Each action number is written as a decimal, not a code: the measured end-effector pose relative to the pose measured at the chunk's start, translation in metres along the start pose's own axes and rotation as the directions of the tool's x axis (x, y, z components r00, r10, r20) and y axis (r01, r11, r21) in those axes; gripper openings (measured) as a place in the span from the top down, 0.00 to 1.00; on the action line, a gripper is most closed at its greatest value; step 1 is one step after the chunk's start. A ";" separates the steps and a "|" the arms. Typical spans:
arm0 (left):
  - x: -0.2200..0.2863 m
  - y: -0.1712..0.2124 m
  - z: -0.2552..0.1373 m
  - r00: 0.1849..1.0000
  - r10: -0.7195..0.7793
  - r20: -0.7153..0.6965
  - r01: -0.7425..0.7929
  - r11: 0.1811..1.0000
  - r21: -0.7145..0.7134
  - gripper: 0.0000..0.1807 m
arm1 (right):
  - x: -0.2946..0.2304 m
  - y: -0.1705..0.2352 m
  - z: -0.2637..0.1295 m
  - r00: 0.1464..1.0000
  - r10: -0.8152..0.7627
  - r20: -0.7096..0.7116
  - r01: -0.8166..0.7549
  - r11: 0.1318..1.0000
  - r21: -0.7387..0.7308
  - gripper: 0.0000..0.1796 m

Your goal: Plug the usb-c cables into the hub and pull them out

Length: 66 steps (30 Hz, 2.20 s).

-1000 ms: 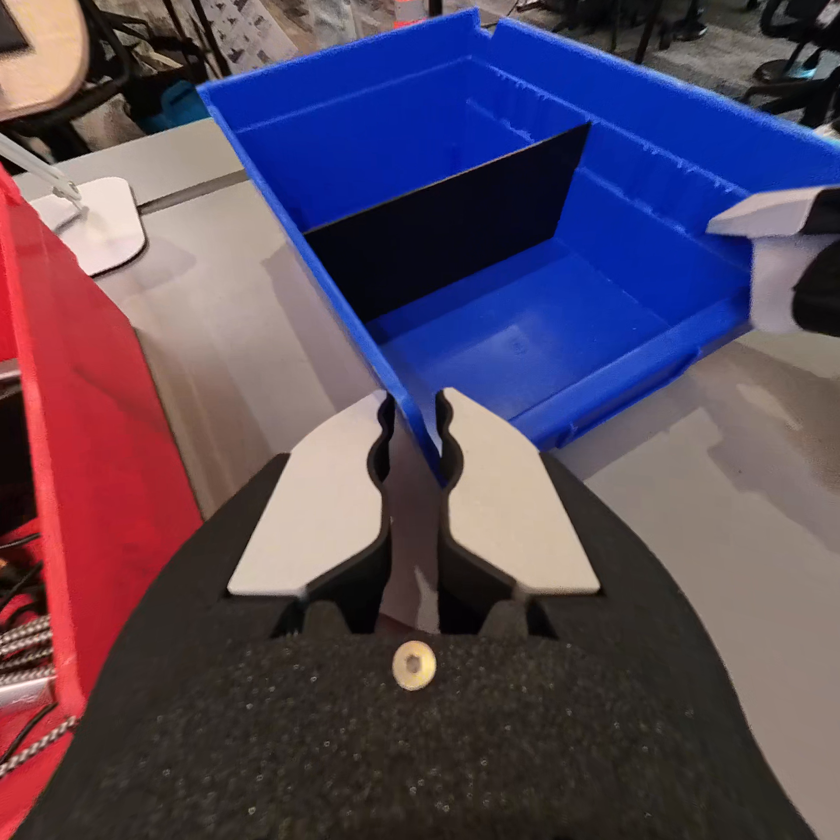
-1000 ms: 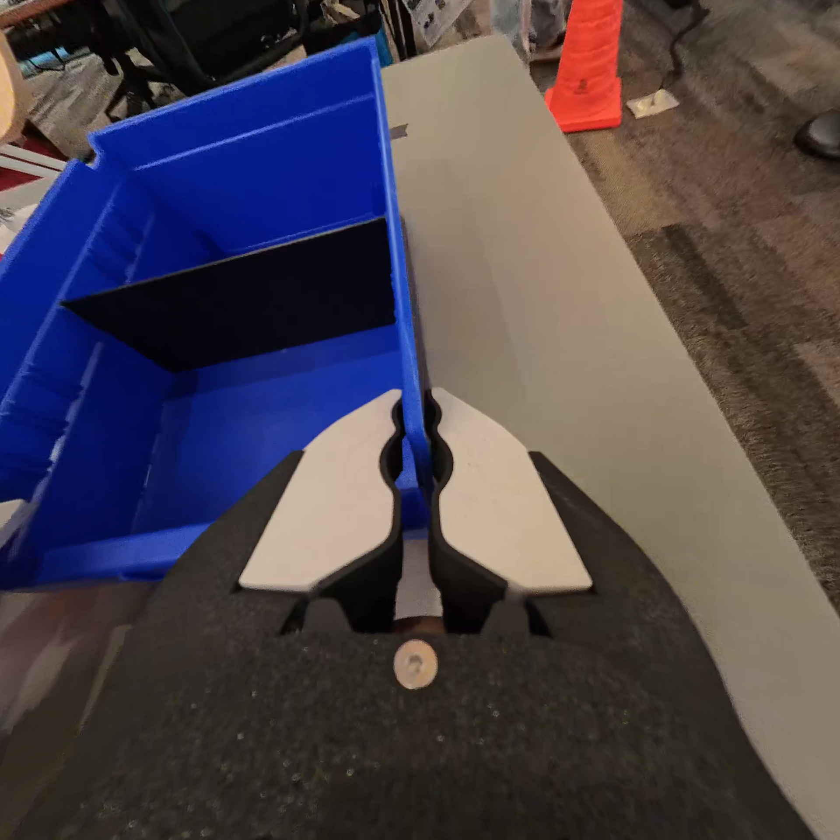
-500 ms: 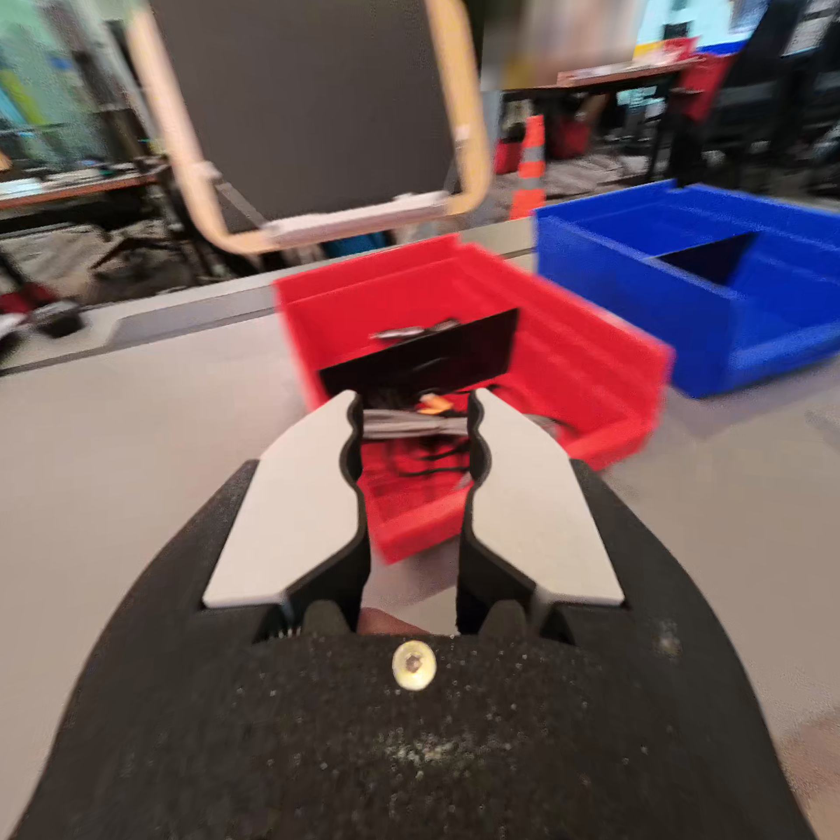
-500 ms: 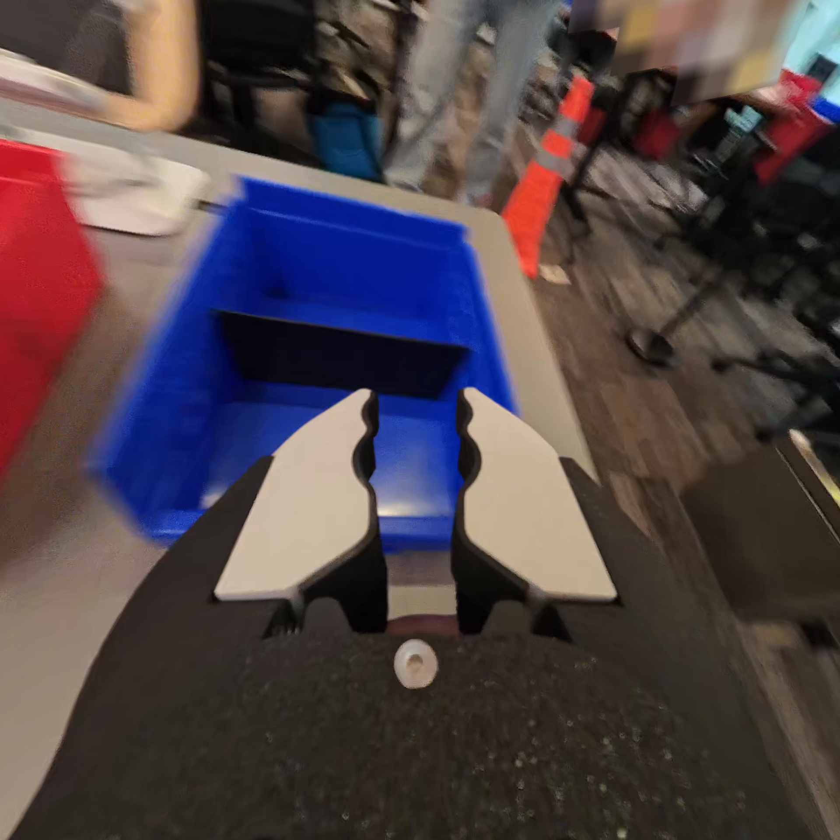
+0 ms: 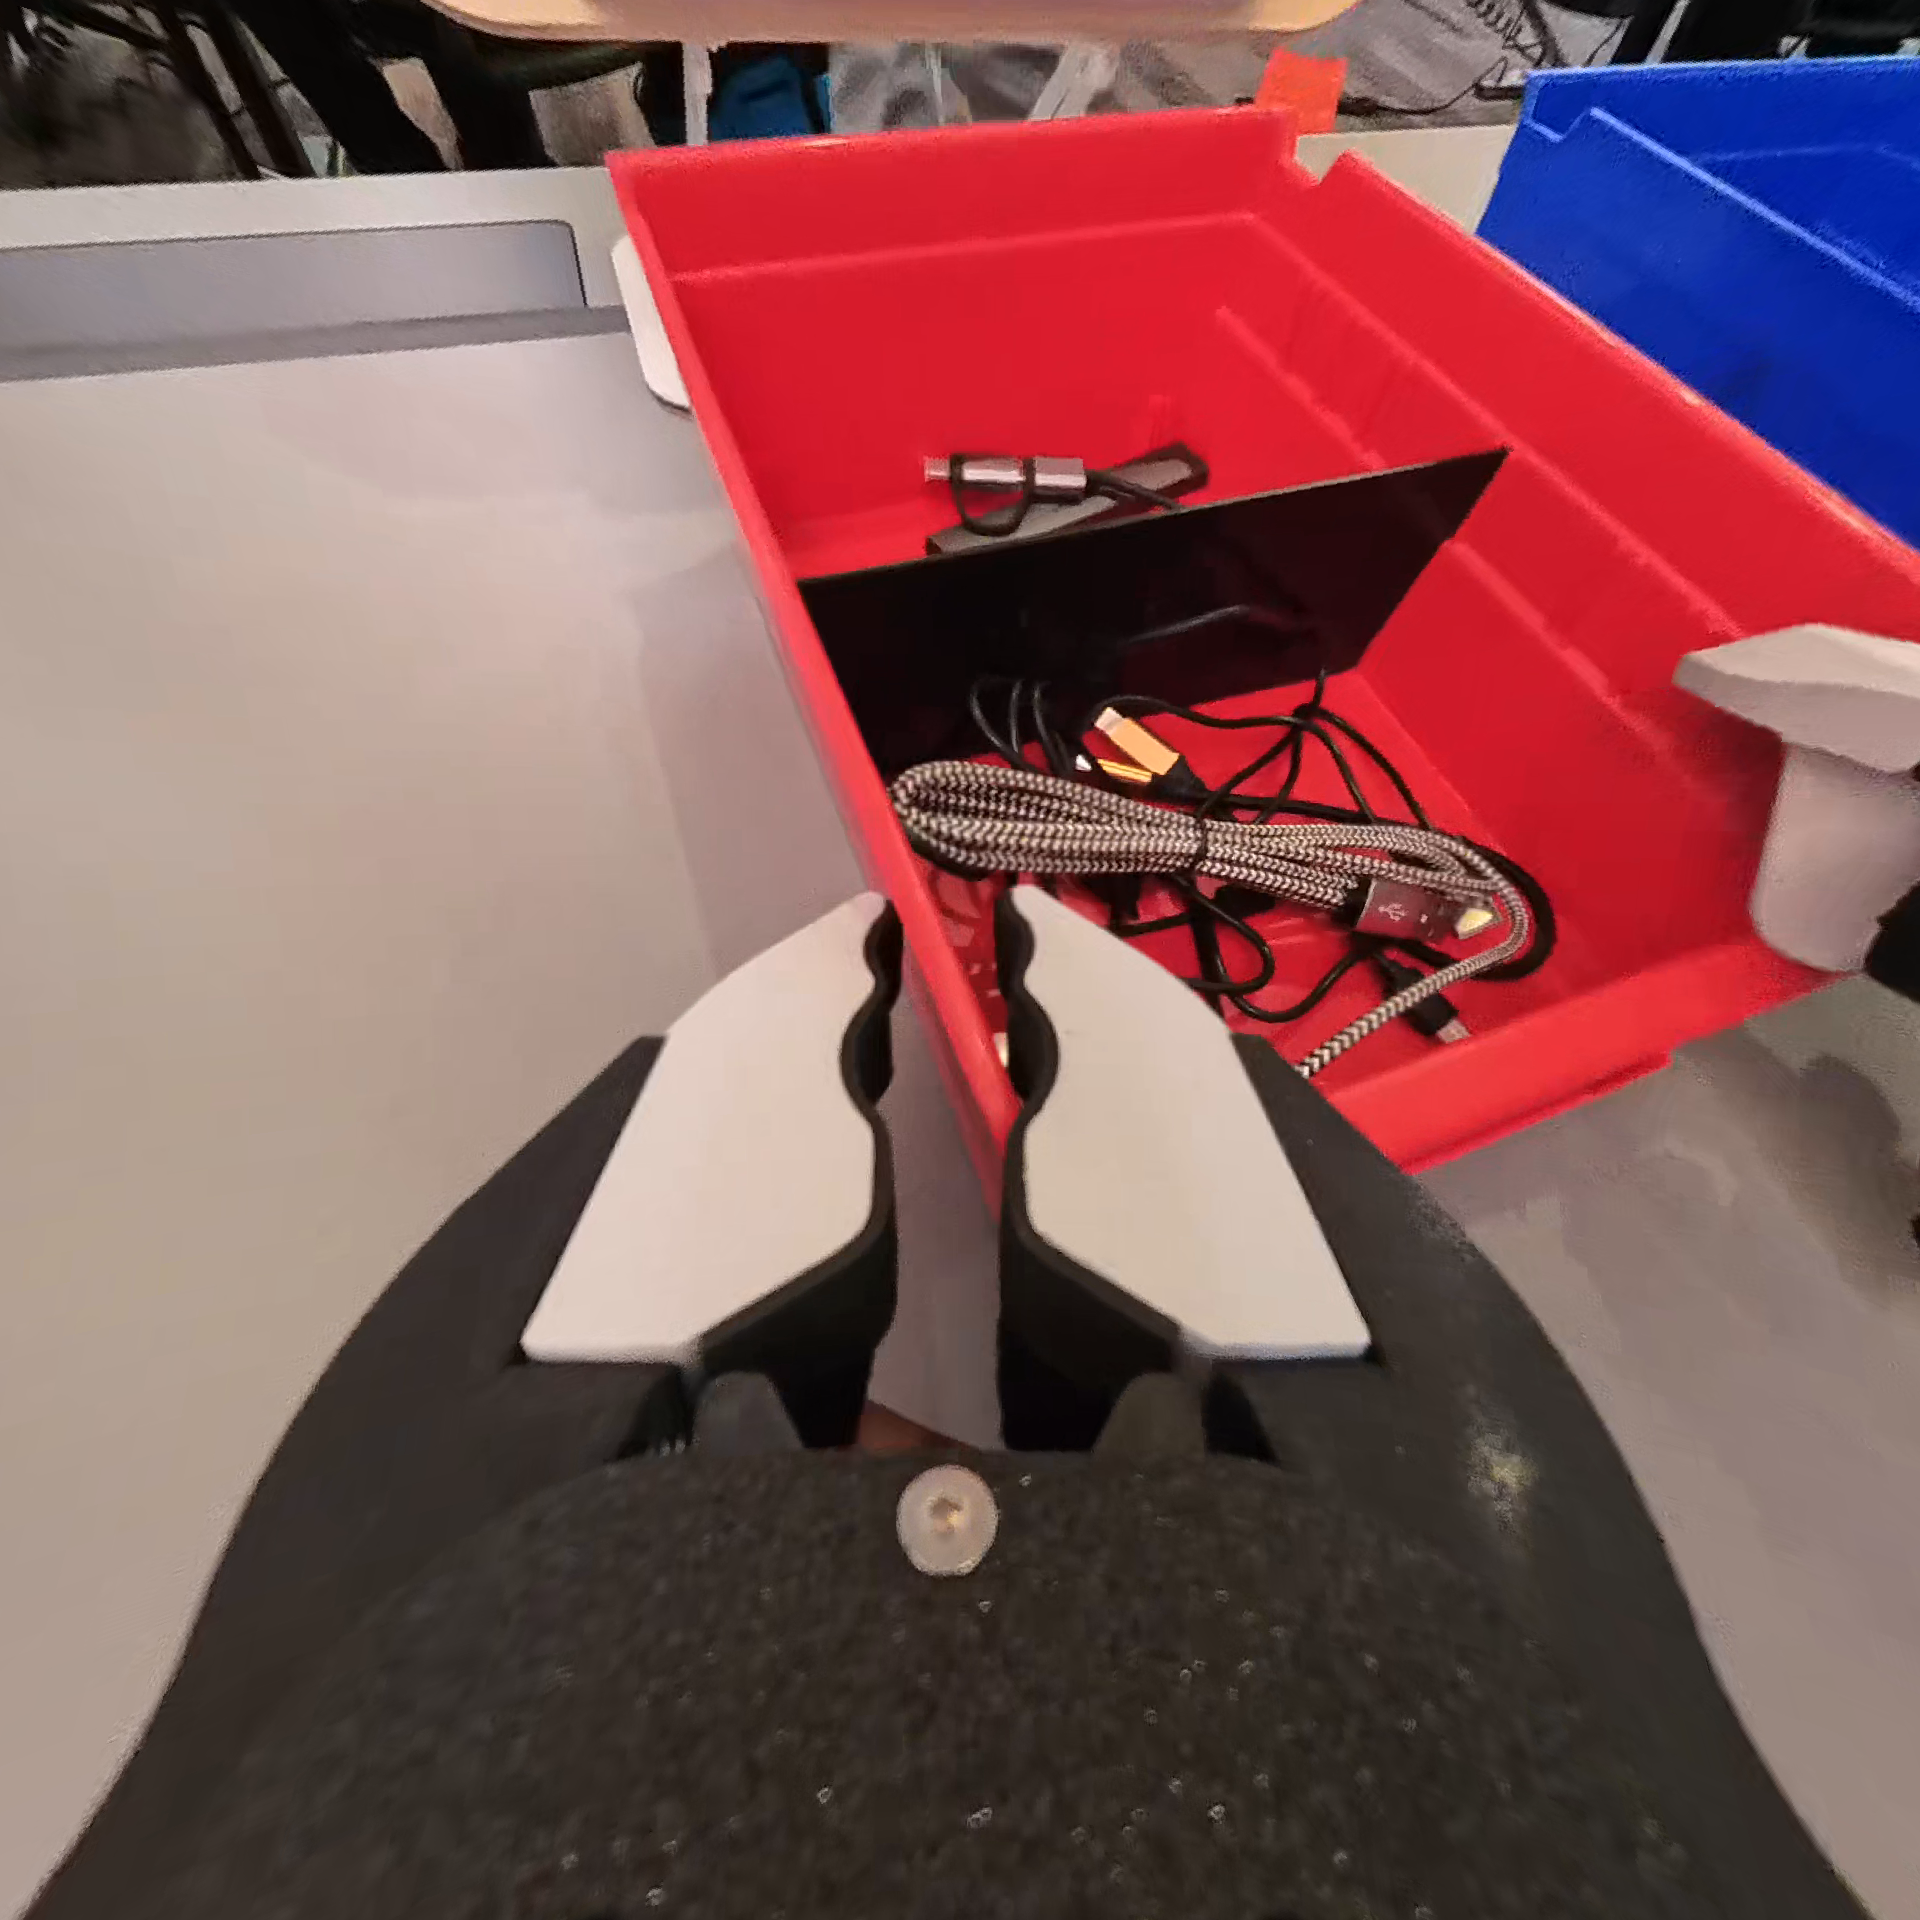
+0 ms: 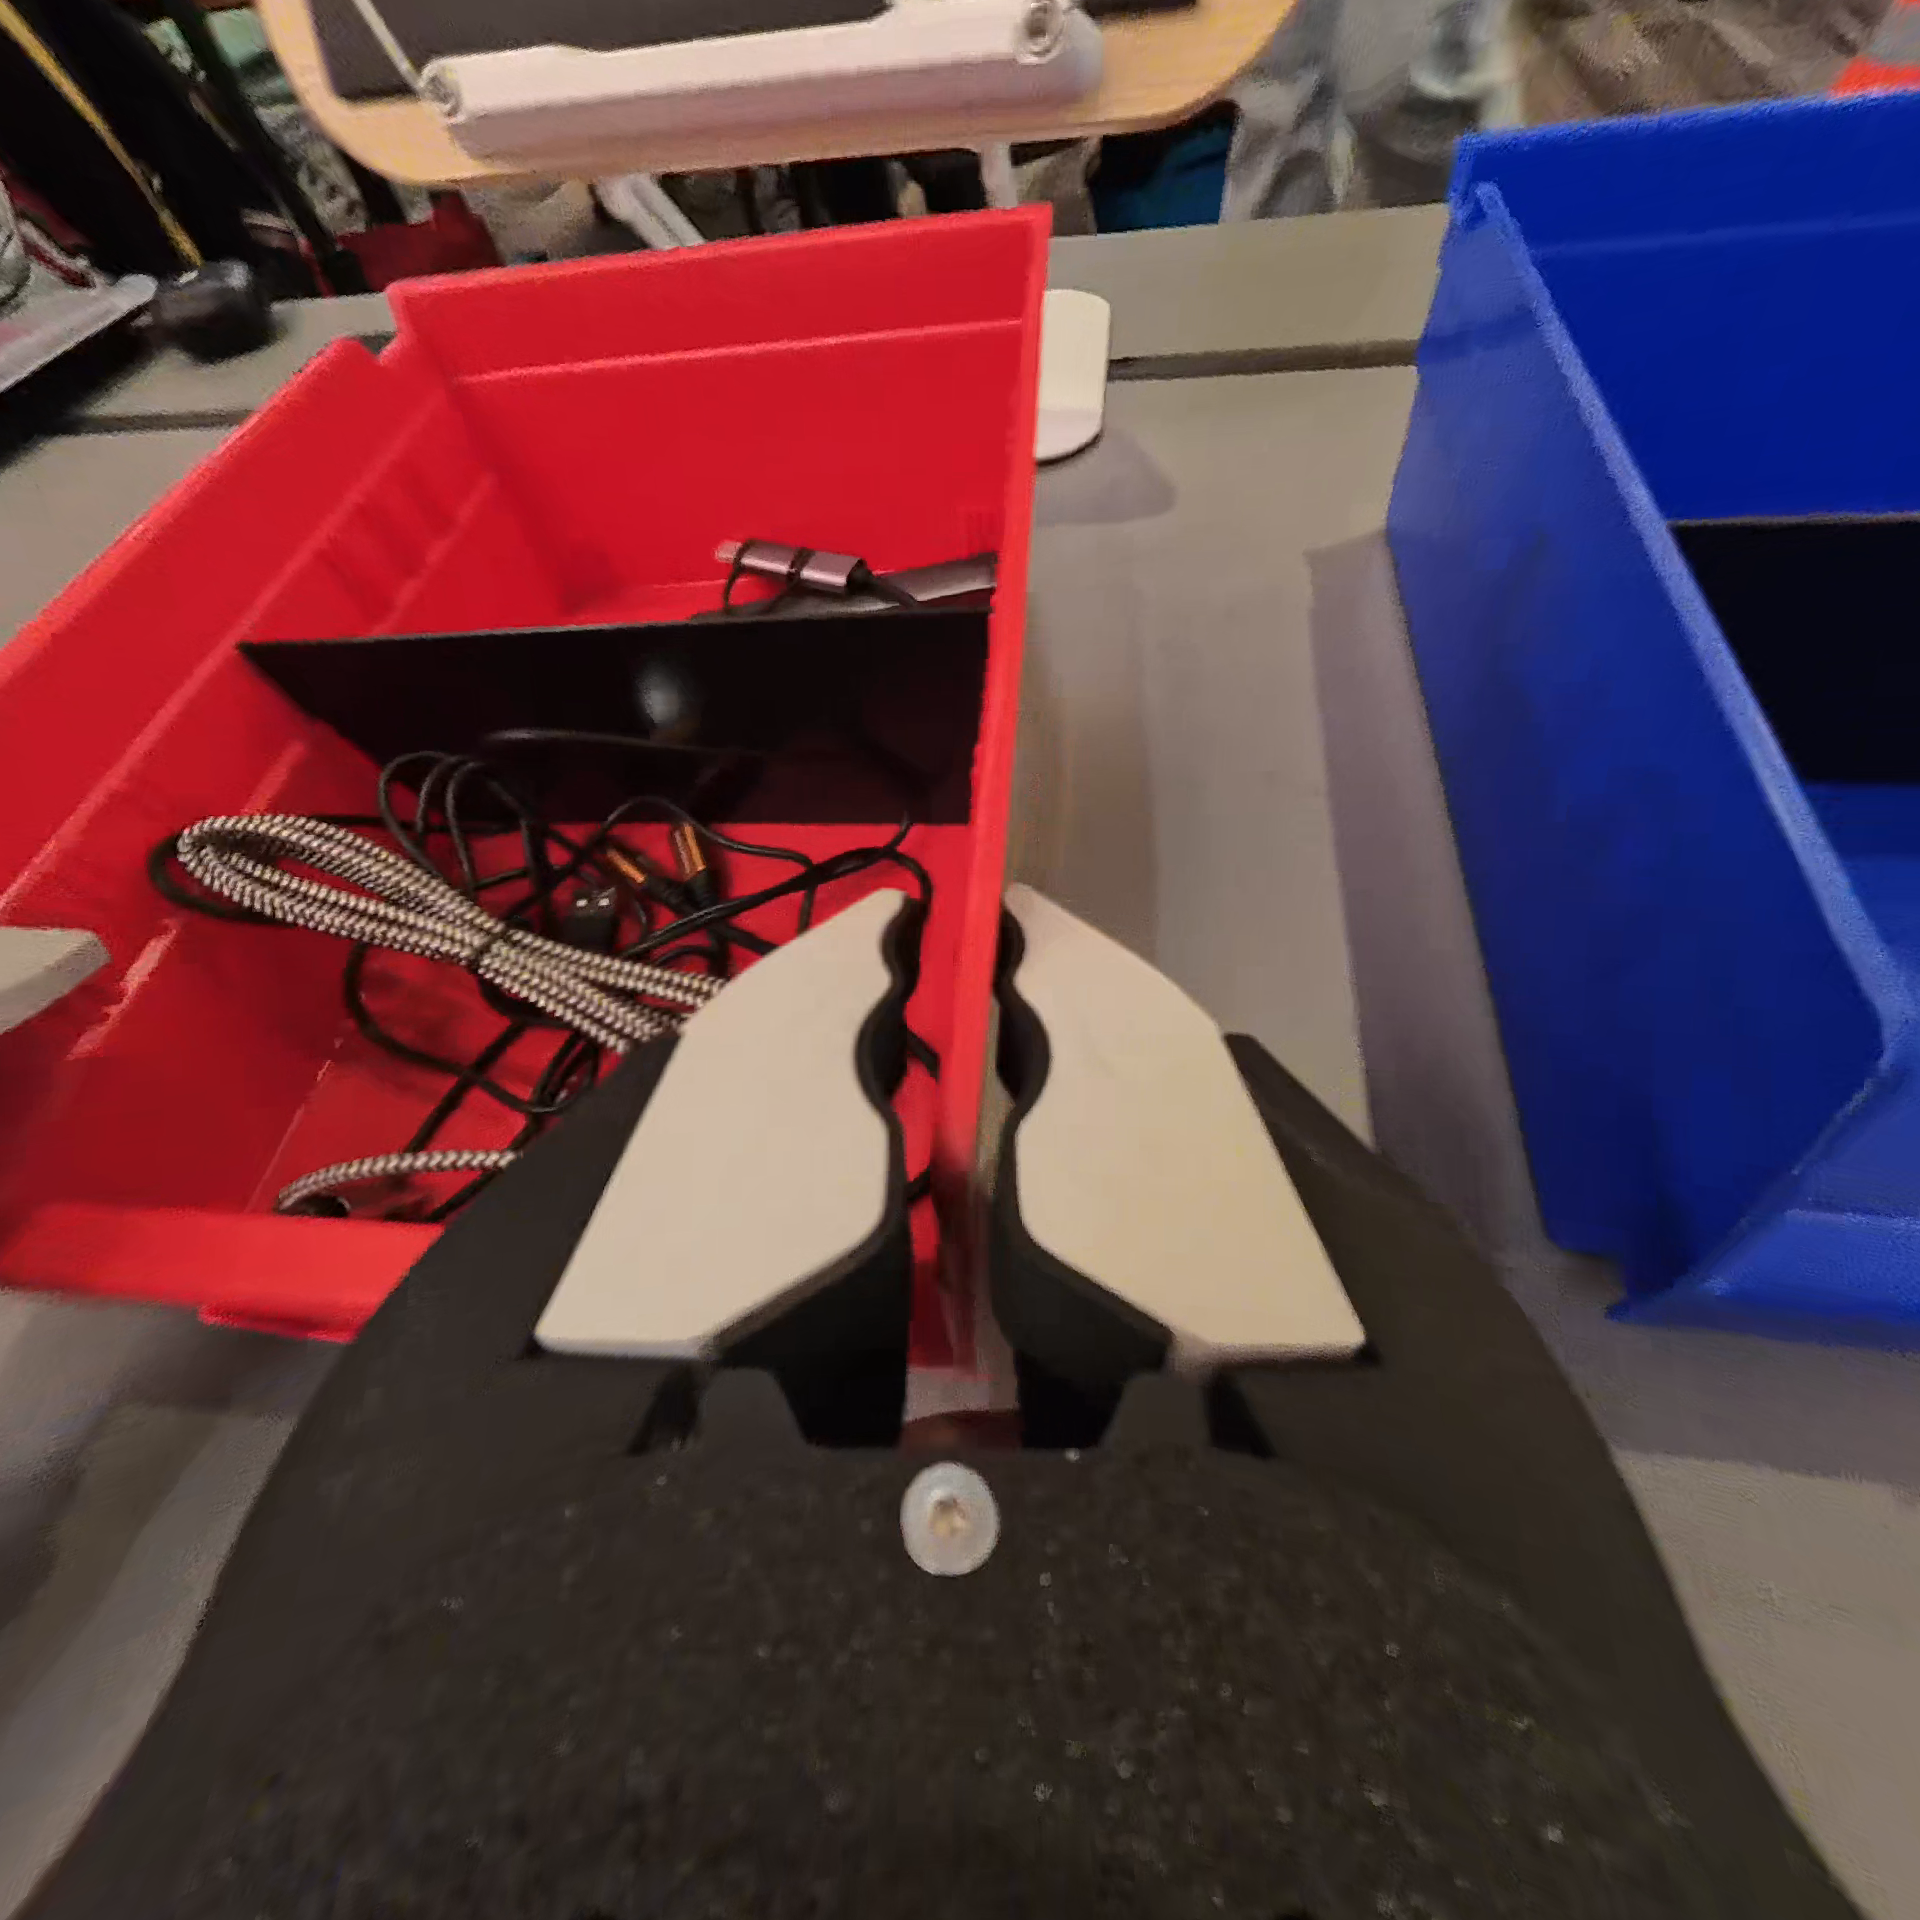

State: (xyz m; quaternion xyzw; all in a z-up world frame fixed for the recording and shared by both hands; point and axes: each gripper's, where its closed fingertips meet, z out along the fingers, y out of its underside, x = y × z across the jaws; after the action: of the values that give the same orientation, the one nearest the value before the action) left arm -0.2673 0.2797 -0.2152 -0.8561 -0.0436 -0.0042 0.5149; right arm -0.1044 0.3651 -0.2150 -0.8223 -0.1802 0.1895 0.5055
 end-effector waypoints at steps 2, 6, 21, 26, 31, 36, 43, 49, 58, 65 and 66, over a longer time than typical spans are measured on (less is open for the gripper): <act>-0.003 -0.001 0.001 1.000 0.014 0.014 -0.014 1.000 -0.008 0.93 | 0.001 0.001 -0.001 1.000 0.026 -0.008 -0.026 1.000 0.000 0.97; -0.012 -0.001 -0.003 0.994 0.082 0.073 -0.082 0.997 -0.002 0.97 | -0.005 0.006 -0.011 0.992 -0.055 -0.110 0.051 0.998 -0.037 0.97; -0.203 0.006 -0.088 0.967 0.090 0.236 -0.097 0.995 0.017 0.97 | -0.211 0.012 0.013 0.988 -0.150 0.031 0.152 0.987 -0.061 0.97; -0.246 0.029 -0.096 0.974 0.002 0.227 -0.002 1.000 0.000 0.98 | -0.255 0.023 0.029 0.979 -0.193 0.071 0.199 0.976 -0.092 0.96; -0.263 0.034 -0.099 0.969 -0.042 0.243 0.042 0.999 0.004 0.97 | -0.273 0.022 0.037 0.980 -0.147 0.136 0.164 0.979 -0.118 0.96; -0.275 0.032 -0.095 0.970 -0.060 0.234 0.059 0.998 0.012 0.97 | -0.291 0.026 0.025 0.932 -0.154 0.328 0.205 0.971 -0.126 0.87; -0.290 0.026 -0.087 0.969 -0.102 0.224 0.097 0.995 0.036 0.97 | -0.247 0.020 -0.052 0.768 -0.175 0.615 0.254 0.966 -0.042 0.79; -0.300 0.024 -0.084 0.968 -0.123 0.218 0.115 0.992 0.050 0.97 | -0.094 0.016 -0.090 0.827 -0.251 0.502 0.229 0.967 0.107 0.79; -0.290 -0.019 -0.154 0.897 -0.167 0.410 0.059 0.963 0.263 0.85 | 0.123 0.003 -0.112 0.985 0.004 0.174 -0.033 0.986 0.161 0.82; -0.128 0.030 -0.133 0.976 -0.218 0.000 0.213 0.952 0.222 0.87 | 0.174 0.010 -0.112 0.986 0.143 0.083 -0.152 0.980 0.127 0.83; -0.110 0.035 -0.126 0.965 -0.250 -0.074 0.260 0.951 0.169 0.86 | 0.175 0.011 -0.112 0.982 0.163 0.090 -0.173 0.978 0.119 0.84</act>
State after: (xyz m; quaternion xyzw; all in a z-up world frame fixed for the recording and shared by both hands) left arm -0.3698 0.1448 -0.1924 -0.7936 -0.1406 -0.0890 0.5852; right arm 0.1033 0.3604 -0.2010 -0.7927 -0.1176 0.2754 0.5310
